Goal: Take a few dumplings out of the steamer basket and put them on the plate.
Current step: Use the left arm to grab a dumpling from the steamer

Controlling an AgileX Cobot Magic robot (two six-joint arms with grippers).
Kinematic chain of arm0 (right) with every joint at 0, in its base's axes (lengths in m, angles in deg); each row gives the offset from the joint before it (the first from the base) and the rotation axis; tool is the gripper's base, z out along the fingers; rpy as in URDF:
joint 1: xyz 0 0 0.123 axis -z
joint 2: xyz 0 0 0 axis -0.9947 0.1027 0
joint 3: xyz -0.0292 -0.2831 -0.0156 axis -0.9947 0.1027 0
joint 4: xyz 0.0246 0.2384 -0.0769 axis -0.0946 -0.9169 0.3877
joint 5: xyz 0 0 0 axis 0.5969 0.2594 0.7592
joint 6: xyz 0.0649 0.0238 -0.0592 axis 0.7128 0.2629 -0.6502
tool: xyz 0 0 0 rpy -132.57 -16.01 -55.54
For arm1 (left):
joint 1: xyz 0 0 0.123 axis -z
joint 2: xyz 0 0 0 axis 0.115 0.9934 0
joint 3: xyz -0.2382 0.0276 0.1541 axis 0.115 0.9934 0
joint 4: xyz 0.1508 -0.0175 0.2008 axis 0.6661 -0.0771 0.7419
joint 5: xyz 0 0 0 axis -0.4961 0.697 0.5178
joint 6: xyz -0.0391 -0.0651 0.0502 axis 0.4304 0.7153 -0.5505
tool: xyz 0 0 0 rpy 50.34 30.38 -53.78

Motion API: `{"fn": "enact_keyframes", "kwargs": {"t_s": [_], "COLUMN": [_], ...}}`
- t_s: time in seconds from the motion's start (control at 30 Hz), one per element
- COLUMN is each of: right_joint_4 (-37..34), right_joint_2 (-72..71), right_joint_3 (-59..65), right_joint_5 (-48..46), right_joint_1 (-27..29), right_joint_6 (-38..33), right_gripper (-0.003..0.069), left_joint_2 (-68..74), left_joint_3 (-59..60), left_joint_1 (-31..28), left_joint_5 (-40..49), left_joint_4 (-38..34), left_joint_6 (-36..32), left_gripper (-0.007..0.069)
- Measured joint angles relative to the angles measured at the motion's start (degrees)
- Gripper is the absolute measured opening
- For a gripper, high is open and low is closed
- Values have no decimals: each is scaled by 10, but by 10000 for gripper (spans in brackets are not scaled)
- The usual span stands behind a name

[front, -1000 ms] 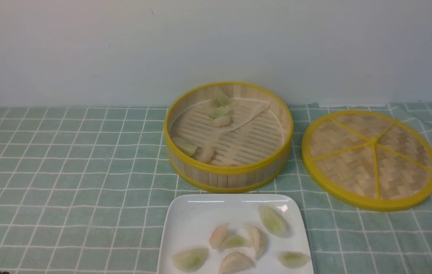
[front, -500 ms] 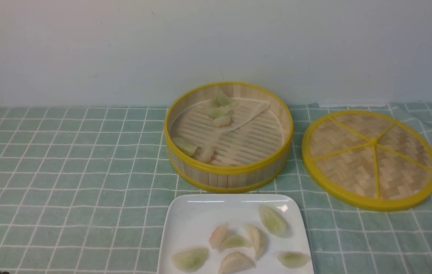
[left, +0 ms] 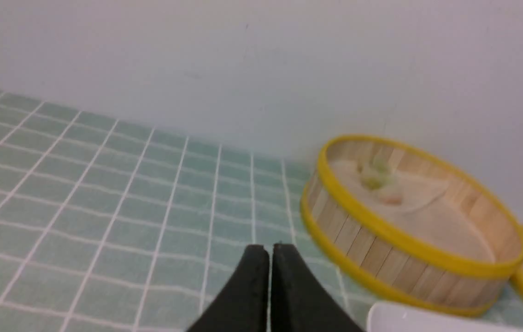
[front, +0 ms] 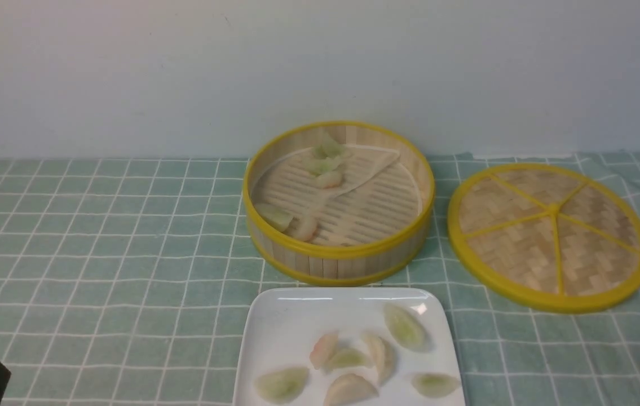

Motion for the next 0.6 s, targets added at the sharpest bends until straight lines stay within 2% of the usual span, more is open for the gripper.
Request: {"fn": "enact_keyframes", "kwargs": {"t_s": [0.07, 0.13, 0.27, 0.33, 0.4, 0.47, 0.5, 0.53, 0.57, 0.6], "right_joint_4": [-57, -75, -109, -115, -104, -61, -57, -16, -12, 11], "right_joint_2": [0, 0, 0, 0, 0, 7, 9, 48, 59, 97], "right_joint_3": [0, 0, 0, -4, -32, -105, -113, -195, -203, -259], "right_joint_5": [23, 31, 61, 68, 35, -42, -50, -145, -165, -227], "right_joint_1": [0, 0, 0, 0, -2, -10, -10, -16, -16, -18], "right_joint_6": [18, 20, 33, 39, 31, -2, -6, -44, -48, -72], "right_gripper": [-13, -13, -13, -13, -13, -13, -13, -13, -13, -13], "left_joint_2": [0, 0, 0, 4, 29, 93, 100, 186, 205, 255], "left_joint_3": [0, 0, -5, -44, -97, -193, -202, -288, -288, -347], "left_joint_1": [0, 0, 0, 0, 0, 0, 0, 0, 0, 0], "left_joint_5": [-36, -64, -214, -219, -175, -64, -50, 88, 103, 190], "left_joint_4": [-17, -22, -29, -31, -27, -11, -8, 10, 11, 18], "left_joint_6": [3, 4, 9, 12, 12, 12, 12, 9, 8, -6], "left_gripper": [-6, -6, -6, -6, -6, -6, -6, -6, -6, -6]}}
